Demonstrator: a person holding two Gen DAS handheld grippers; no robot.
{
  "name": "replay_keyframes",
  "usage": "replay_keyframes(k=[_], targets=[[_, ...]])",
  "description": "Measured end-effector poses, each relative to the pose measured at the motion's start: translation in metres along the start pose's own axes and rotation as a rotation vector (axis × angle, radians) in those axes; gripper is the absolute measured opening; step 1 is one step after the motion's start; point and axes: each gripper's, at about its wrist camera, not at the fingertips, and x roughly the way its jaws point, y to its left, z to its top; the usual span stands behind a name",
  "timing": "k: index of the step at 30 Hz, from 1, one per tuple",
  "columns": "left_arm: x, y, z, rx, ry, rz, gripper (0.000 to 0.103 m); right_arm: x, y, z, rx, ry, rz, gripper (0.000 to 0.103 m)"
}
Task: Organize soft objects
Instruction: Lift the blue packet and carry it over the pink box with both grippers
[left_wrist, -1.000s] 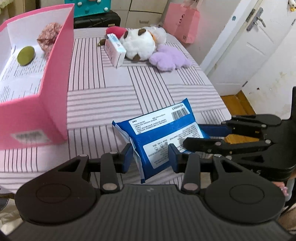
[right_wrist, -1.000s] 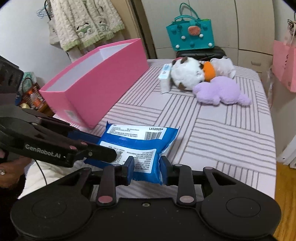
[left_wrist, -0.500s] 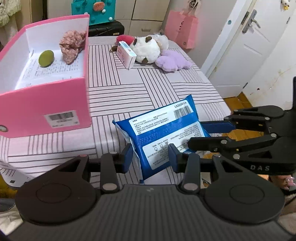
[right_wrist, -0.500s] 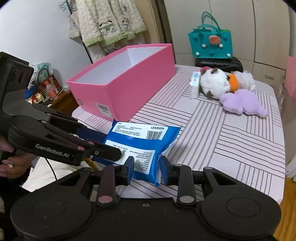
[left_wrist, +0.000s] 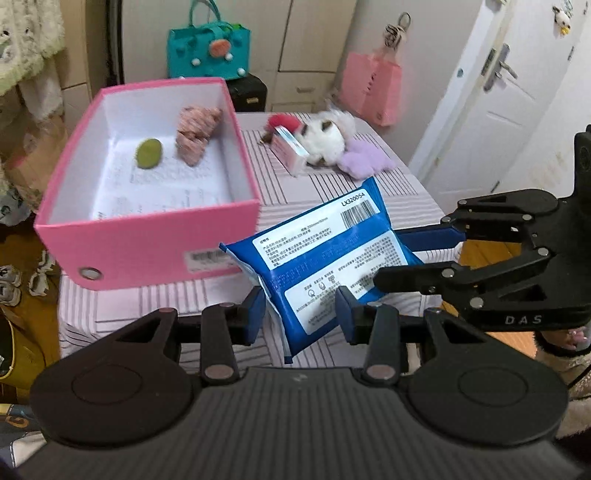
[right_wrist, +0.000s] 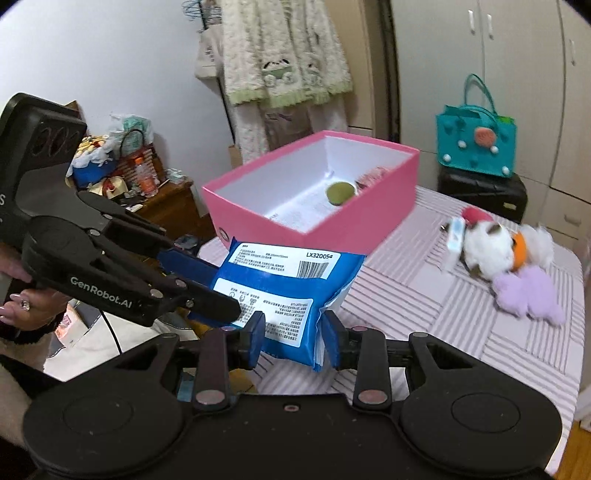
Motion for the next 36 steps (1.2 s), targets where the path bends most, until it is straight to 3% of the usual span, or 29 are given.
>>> replay_keyframes(k=[10,20,27,36], targets=[[-0.029,0.029,0.025,0.002,-0.114,0.065,0.040,0.007,0.016,0.047,-0.061,-0.068,0.026,0.042],[-0.014,0.081,0.074,-0.061,-0.176,0.109,0.040,0.051,0.004,0.097,-0.040,-0.103,0.044,0.042],[0.027,0.118,0.111,-0.101,-0.113,0.095,0.040,0.096,-0.013,0.125,-0.004,-0.105,-0.021,0.042],[0.089,0.155,0.134,-0.168,0.037,0.079,0.040,0.152,-0.039,0.143,0.050,-0.001,-0.063,0.042]])
